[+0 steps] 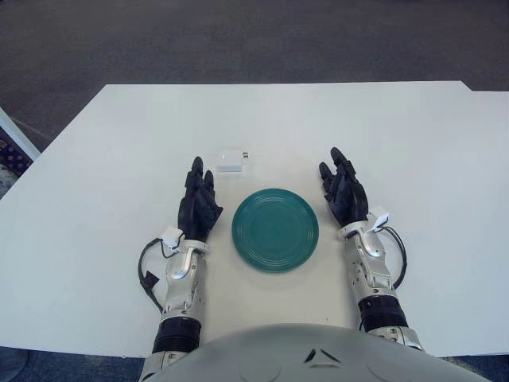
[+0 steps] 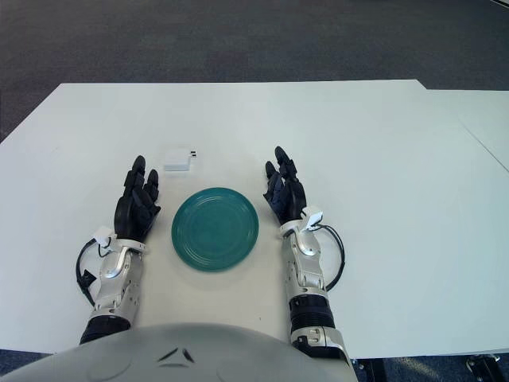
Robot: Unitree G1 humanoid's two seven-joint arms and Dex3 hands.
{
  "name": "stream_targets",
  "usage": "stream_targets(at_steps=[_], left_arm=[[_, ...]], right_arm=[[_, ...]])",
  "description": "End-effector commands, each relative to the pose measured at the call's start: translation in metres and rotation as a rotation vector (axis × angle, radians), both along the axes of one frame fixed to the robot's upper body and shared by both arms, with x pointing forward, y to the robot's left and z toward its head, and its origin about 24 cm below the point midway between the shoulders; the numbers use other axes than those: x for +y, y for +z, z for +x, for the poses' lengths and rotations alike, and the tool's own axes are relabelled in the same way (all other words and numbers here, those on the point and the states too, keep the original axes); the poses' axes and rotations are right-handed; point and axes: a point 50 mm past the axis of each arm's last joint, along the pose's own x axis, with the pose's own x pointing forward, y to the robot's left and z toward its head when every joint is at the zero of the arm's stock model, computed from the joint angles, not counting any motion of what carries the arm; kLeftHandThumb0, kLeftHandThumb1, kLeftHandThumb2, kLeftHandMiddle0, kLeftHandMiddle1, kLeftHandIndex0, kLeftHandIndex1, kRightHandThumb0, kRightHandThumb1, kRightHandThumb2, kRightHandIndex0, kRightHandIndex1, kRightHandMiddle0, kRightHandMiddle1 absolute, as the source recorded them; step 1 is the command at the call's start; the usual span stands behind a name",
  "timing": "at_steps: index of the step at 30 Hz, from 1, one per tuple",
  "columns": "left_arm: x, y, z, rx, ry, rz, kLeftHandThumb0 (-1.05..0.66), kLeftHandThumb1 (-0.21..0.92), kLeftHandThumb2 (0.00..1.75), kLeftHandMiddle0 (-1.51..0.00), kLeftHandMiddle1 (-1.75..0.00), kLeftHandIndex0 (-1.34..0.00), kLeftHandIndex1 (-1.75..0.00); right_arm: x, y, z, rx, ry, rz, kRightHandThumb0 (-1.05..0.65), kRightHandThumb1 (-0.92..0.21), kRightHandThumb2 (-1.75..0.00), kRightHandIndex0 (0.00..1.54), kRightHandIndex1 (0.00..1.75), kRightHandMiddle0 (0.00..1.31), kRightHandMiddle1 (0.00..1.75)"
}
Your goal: Put the charger into the plate.
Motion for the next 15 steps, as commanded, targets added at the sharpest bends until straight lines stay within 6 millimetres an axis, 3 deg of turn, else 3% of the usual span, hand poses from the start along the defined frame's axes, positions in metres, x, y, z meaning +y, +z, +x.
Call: stream_targets(at_steps=[1, 12, 14, 15], left_arm=[[-0.009, -0.03, -0.026, 0.159, 0.001, -0.085, -1.05, 0.92, 0.98, 0.0, 0.0, 0.0, -0.05], [-0.005, -0.029, -0.027, 0.175, 0.031, -0.064, -1.05, 0.92, 0.97, 0.0, 0.0, -0.01, -0.06], [0.004, -0.026, -0.025, 0.157, 0.06, 0.005, -1.05, 0.92, 0.96, 0.0, 0.0, 0.0, -0.06], [0.022, -0.015, -0.016, 0.118, 0.09, 0.113, -1.05, 0.92, 0.96, 0.0, 0.0, 0.0, -0.06]], right_arm=[[-0.005, -0.035, -0.022, 0.202, -0.034, -0.007, -0.94, -0.92, -0.83, 0.08, 0.0, 0.0, 0.17], [-0.005, -0.035, -0.024, 0.191, -0.044, 0.004, -0.98, -0.92, -0.83, 0.12, 0.01, 0.0, 0.26], [-0.005, -0.035, -0.024, 0.19, -0.048, 0.01, -0.97, -0.92, -0.83, 0.12, 0.0, 0.0, 0.26], [-0.006, -0.035, -0.023, 0.194, -0.049, 0.011, -0.97, -0.92, -0.83, 0.12, 0.0, 0.0, 0.27]])
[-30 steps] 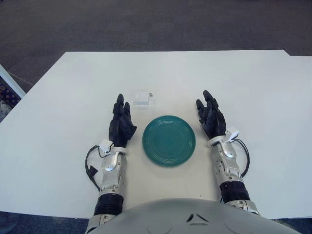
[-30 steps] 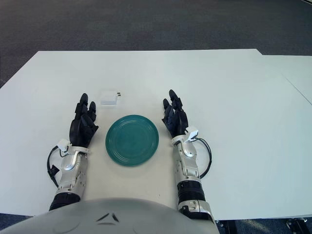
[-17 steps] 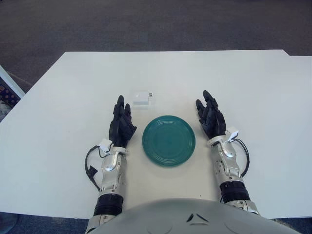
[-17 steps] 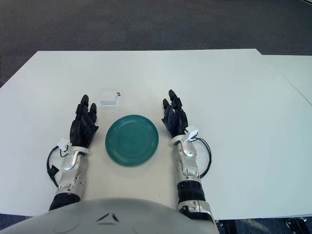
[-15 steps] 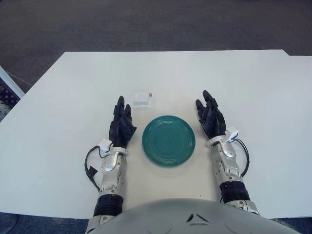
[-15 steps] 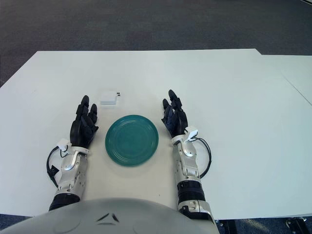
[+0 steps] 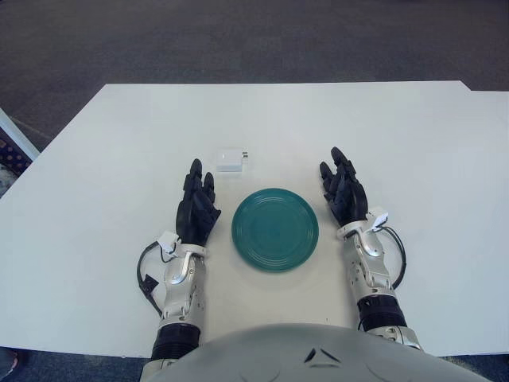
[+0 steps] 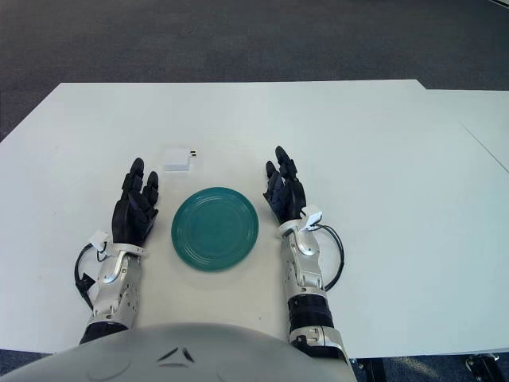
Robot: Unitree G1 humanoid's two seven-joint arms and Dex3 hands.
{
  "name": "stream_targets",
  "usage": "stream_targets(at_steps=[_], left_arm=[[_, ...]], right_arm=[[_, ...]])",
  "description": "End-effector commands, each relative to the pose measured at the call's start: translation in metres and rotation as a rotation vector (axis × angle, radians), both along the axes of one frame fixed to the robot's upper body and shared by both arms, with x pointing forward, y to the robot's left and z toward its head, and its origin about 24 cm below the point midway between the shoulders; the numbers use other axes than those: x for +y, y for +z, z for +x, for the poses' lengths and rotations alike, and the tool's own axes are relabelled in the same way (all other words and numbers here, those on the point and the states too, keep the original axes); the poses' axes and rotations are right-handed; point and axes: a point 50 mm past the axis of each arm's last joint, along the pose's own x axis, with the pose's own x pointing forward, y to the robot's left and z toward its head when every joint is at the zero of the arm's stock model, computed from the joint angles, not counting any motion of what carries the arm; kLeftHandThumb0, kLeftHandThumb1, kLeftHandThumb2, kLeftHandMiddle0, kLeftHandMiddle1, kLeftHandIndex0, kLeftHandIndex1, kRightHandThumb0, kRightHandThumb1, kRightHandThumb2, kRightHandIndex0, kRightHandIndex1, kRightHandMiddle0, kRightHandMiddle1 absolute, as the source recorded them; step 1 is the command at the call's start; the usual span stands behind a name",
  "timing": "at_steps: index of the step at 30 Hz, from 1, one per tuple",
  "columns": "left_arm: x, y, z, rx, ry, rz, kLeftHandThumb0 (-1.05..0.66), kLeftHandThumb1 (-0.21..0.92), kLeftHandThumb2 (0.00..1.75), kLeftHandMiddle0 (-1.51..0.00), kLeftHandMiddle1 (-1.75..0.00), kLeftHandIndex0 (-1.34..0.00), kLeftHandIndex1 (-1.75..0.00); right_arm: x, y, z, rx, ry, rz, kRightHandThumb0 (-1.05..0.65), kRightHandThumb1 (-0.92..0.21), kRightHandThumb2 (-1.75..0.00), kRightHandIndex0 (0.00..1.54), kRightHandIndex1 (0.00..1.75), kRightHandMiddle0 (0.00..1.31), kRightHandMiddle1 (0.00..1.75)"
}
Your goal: Put the charger into the plate.
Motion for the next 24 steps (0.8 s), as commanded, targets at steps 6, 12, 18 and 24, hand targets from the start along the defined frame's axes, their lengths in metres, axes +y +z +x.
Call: stream_targets(at_steps=[6, 12, 18, 24], left_arm=[[0.061, 0.086, 0.035, -0.189, 0.149, 0.85, -1.05, 0.92, 0.95, 0.0, 0.0, 0.0, -0.06], [0.072, 0.111, 0.049, -0.248, 0.146, 1.411, -1.05, 0.92, 0.87, 0.0, 0.0, -0.03, -0.08], [0.058, 0.117, 0.073, -0.338, 0.061, 1.755, -1.05, 0.92, 0.7, 0.0, 0.0, -0.03, -0.09], [0.046, 0.123, 0.09, -0.409, -0.027, 1.932, -1.05, 0.92, 0.62, 0.0, 0.0, -0.02, -0.09]], right_arm=[[-0.013, -0.039, -0.021, 0.212, -0.036, 0.015, -0.93, -0.92, -0.83, 0.11, 0.0, 0.0, 0.29], [-0.017, -0.042, -0.019, 0.219, -0.038, 0.012, -0.91, -0.92, -0.81, 0.1, 0.0, 0.0, 0.33], [-0.018, -0.044, -0.018, 0.225, -0.038, 0.011, -0.92, -0.92, -0.79, 0.09, 0.0, 0.0, 0.3], [-0.019, -0.046, -0.019, 0.235, -0.041, 0.019, -0.92, -0.92, -0.79, 0.08, 0.0, 0.0, 0.24]])
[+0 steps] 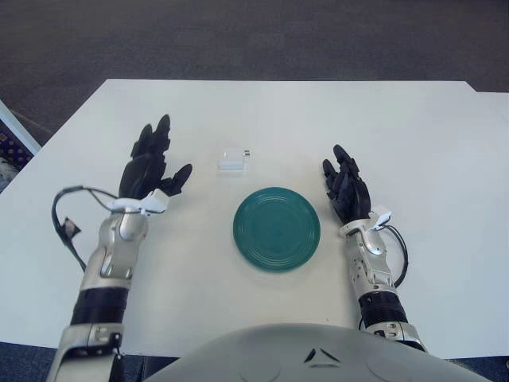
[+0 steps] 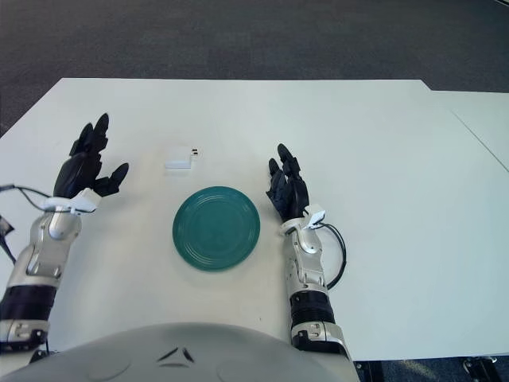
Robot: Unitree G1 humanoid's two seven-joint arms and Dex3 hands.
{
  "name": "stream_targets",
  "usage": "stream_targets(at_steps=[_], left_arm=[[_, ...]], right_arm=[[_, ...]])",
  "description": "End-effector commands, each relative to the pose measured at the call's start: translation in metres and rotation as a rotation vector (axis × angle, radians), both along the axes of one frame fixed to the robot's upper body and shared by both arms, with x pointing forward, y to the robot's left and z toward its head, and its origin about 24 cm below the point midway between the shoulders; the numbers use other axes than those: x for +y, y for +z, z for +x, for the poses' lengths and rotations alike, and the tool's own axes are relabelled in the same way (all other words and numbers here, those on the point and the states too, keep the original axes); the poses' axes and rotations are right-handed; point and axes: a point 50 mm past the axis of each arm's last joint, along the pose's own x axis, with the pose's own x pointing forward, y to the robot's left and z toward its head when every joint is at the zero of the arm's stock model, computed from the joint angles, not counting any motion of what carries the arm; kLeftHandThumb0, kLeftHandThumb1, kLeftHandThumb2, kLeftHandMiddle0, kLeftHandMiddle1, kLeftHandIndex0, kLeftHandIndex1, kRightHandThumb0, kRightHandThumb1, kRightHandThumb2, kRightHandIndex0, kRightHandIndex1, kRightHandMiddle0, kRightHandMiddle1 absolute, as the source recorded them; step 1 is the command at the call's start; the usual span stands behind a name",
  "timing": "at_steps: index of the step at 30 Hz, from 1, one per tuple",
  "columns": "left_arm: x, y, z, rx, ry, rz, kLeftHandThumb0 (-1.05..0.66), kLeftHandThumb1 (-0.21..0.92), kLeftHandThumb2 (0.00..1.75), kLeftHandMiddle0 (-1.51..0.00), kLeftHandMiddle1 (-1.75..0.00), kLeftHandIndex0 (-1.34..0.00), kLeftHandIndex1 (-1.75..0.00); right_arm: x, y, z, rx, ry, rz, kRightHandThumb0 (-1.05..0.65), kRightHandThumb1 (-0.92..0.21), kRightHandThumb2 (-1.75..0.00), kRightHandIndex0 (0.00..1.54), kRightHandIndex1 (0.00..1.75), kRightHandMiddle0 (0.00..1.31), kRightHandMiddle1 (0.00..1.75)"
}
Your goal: Put the charger into the plate.
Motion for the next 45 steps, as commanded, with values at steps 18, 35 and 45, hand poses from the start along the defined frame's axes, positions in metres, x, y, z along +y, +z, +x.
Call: stream_targets(at_steps=[18, 35, 45], left_arm=[[-0.033, 0.004, 0.055, 0.005, -0.405, 0.809, -1.05, 0.92, 0.5, 0.0, 0.0, -0.02, -0.11], [-0.046, -0.034, 0.064, 0.149, -0.546, 0.887, -1.05, 0.92, 0.35, 0.0, 0.0, -0.01, -0.2], [-0.047, -0.04, 0.07, 0.192, -0.552, 0.89, -1.05, 0.92, 0.33, 0.0, 0.0, 0.0, -0.35]], right_arm=[[-0.015, -0.052, -0.036, 0.274, -0.039, 0.035, -0.92, -0.92, -0.83, 0.03, 0.0, 0.0, 0.14], [-0.016, -0.054, -0.04, 0.243, -0.032, 0.024, -0.96, -0.92, -0.87, 0.04, 0.0, 0.0, 0.21], [-0.017, -0.058, -0.043, 0.239, -0.027, 0.019, -0.96, -0.92, -0.89, 0.05, 0.0, 0.0, 0.22]])
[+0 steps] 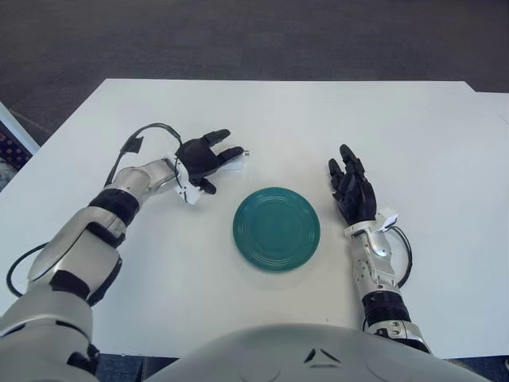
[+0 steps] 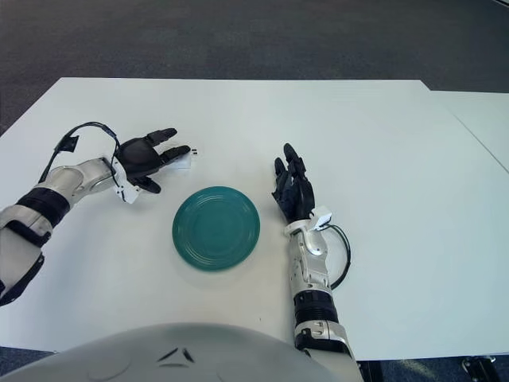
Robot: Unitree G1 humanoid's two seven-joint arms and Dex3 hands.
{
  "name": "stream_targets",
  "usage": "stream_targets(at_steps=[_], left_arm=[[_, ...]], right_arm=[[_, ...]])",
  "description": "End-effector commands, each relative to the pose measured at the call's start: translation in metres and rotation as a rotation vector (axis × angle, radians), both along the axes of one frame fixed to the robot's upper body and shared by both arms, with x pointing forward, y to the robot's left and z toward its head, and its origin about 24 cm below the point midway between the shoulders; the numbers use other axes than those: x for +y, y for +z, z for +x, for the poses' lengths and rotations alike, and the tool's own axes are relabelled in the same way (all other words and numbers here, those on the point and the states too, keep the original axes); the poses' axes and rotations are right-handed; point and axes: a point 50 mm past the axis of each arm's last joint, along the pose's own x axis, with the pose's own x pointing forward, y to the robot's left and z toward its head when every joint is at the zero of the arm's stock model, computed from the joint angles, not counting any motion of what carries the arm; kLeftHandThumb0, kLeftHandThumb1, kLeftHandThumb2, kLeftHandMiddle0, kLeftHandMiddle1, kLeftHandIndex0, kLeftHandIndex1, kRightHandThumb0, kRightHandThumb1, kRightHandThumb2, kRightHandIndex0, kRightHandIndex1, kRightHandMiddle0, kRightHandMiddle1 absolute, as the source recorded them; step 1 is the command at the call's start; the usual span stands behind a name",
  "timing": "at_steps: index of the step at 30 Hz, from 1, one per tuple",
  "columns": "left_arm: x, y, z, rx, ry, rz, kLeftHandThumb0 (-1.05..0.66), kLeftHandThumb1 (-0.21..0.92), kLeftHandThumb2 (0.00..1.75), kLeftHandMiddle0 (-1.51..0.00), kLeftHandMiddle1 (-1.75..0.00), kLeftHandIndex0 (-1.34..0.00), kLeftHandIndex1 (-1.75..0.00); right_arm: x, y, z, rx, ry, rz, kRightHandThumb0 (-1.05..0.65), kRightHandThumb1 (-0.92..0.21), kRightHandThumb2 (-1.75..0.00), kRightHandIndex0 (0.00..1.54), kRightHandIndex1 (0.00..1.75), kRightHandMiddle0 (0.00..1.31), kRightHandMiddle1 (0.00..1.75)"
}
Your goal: Put the charger into the plate.
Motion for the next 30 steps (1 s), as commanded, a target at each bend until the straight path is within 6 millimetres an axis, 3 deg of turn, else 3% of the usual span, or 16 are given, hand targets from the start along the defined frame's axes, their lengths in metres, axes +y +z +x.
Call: stream_targets(at_steps=[1, 14, 30], left_arm=[[0.003, 0.003, 0.005, 0.001, 0.019, 0.009, -1.05, 0.92, 0.33, 0.0, 0.0, 0.0, -0.38], [0.002, 0.007, 0.022, -0.003, 0.219, -0.115, -1.05, 0.92, 0.44, 0.0, 0.0, 0.0, -0.43], [-0.007, 0.008, 0.032, -0.058, 0.39, -0.301, -1.05, 0.92, 0.34, 0.0, 0.0, 0.0, -0.34]], right_arm=[[-0.007, -0.05, -0.037, 0.251, -0.024, 0.009, -0.96, -0.92, -0.89, 0.05, 0.01, 0.0, 0.22], [-0.002, -0.054, -0.04, 0.269, -0.024, -0.003, -0.96, -0.92, -0.92, 0.05, 0.0, 0.0, 0.22], [0.005, -0.055, -0.04, 0.296, -0.024, -0.015, -0.97, -0.92, -0.97, 0.02, 0.0, 0.0, 0.17]])
